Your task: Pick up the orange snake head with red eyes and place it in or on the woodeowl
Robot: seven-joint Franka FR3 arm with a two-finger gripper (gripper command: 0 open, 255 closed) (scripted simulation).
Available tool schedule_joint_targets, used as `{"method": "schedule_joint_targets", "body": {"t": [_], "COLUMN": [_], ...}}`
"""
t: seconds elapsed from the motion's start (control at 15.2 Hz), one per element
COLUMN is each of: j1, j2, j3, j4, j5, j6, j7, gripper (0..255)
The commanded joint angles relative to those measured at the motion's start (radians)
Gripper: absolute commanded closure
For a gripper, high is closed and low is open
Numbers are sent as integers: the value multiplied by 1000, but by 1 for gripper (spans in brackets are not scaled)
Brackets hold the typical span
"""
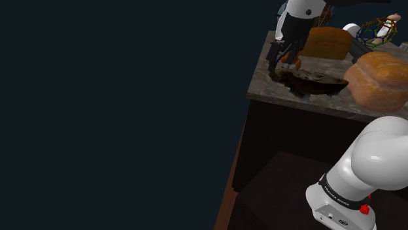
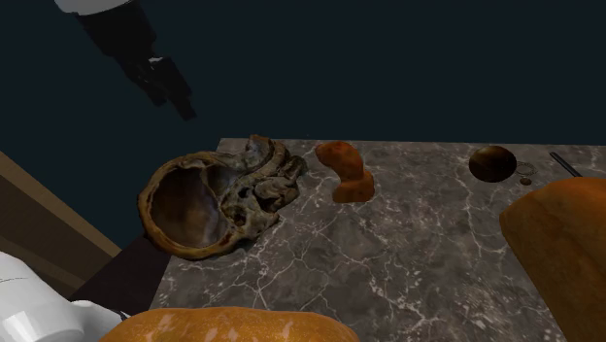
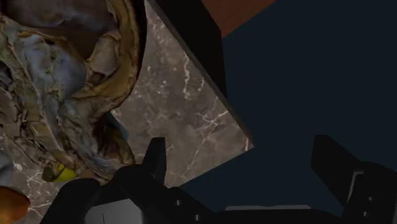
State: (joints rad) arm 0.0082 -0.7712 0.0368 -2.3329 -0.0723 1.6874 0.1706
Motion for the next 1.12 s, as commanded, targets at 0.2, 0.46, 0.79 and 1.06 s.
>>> {"method": "schedule_joint_targets", "body": {"t": [0.2,0.46,0.79,1.06], "j1": [6,15,35,59], "j2": [9,53,153,265], "j3": [-85,-194,-325,-425], "j4": [8,46,136,236], "j5": [-53,-124,-200,-239], "j6": [-19,-36,-41,-36], "j7": [-161,-374,-639,-852], "gripper": [0,0,0,0]}}
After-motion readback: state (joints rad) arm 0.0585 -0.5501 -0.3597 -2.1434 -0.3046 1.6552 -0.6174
